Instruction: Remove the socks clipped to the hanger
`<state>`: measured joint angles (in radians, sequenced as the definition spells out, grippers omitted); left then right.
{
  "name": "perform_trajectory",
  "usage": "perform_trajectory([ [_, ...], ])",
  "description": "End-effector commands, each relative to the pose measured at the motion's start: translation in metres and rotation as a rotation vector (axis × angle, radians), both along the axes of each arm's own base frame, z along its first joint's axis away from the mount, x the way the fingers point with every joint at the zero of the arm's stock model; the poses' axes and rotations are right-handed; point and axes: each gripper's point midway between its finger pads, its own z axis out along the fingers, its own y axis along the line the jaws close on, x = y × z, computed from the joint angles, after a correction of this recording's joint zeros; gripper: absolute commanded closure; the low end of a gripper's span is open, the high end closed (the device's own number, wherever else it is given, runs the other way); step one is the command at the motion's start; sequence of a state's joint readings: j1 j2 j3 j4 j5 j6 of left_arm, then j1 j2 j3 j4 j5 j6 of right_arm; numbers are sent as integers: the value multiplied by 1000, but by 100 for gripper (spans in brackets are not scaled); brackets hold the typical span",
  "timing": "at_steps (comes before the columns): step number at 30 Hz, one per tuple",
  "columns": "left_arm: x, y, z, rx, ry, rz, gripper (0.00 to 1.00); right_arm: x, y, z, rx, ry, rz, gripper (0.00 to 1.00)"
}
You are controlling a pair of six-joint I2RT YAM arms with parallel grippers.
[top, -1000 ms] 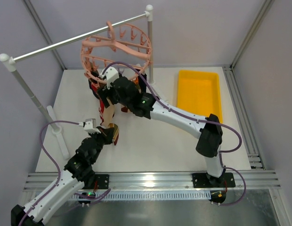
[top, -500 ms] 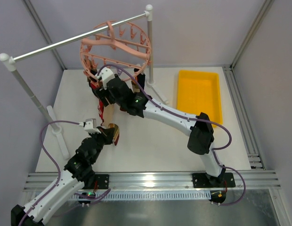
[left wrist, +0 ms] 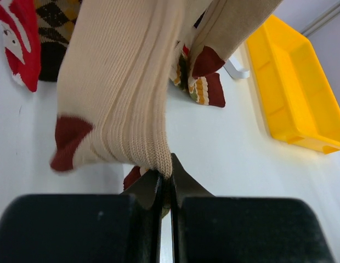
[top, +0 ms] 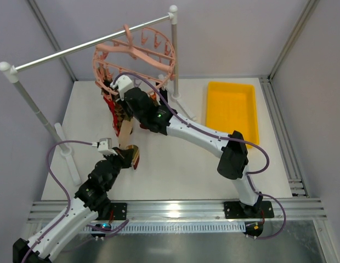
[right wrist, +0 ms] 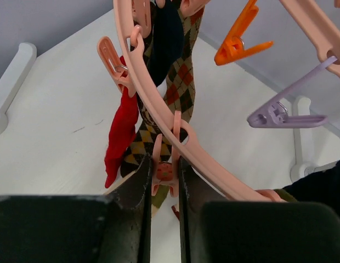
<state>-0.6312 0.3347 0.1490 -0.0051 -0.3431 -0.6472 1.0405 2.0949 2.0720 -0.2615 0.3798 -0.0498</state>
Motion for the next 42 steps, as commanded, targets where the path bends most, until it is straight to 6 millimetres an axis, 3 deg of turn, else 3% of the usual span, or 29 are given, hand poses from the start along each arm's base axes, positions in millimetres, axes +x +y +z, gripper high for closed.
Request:
perform_trajectory([
  [1,0,-4,4,-17,-17,-15,100,5,3,26,48,-51,-7,88],
  [9,0,-4,3,-16,-16,-15,100,0,1,26,48,-42,10,91],
  [10,0,-4,4,-15,-18,-17,100,-3,2,26,51,-36,22,74],
  [13,0,-6,7,-13,-27,-31,100,-17,2,14,32,-17,60,40],
  [14,0,-6,7,-12,-27,-30,100,-23,-1,21,38,-29,68,36],
  [16,0,-6,7,-9,-27,-30,100,-35,-3,9,12,-18,80,33],
  [18,0,-5,7,-10,-28,-27,100,-46,-9,20,40,-22,88,32],
  [20,0,-4,6,-5,-27,-21,100,-56,-16,12,48,-12,93,31],
  [21,1,-4,6,-5,-27,-18,100,-62,-24,27,91,-14,96,31],
  [27,2,-9,8,-20,-24,-37,100,-92,-61,29,152,-12,132,27],
  [28,2,-13,13,-28,-29,-52,100,-97,-71,43,192,-34,137,25],
  [31,3,-27,24,-35,-25,-113,100,-111,-97,-1,156,-11,143,24],
  [33,5,-36,30,-30,-14,-152,100,-118,-104,-9,186,-25,160,24],
  [34,4,-46,25,-19,21,-198,100,-126,-113,-41,151,3,181,24],
  [35,6,-53,38,-34,11,-222,100,-131,-117,-30,223,-9,188,24],
  [36,7,-60,42,-50,12,-244,100,-137,-121,-36,238,-8,202,23],
  [37,5,-69,42,-59,30,-289,100,-142,-130,-61,217,15,206,23],
  [38,5,-74,52,-81,16,-309,100,-146,-134,-51,274,-6,215,21],
  [40,2,-86,68,-141,-6,-363,100,-154,-142,-72,263,8,230,21],
  [42,1,-91,83,-174,-28,-388,100,-156,-146,-72,282,-1,230,21],
])
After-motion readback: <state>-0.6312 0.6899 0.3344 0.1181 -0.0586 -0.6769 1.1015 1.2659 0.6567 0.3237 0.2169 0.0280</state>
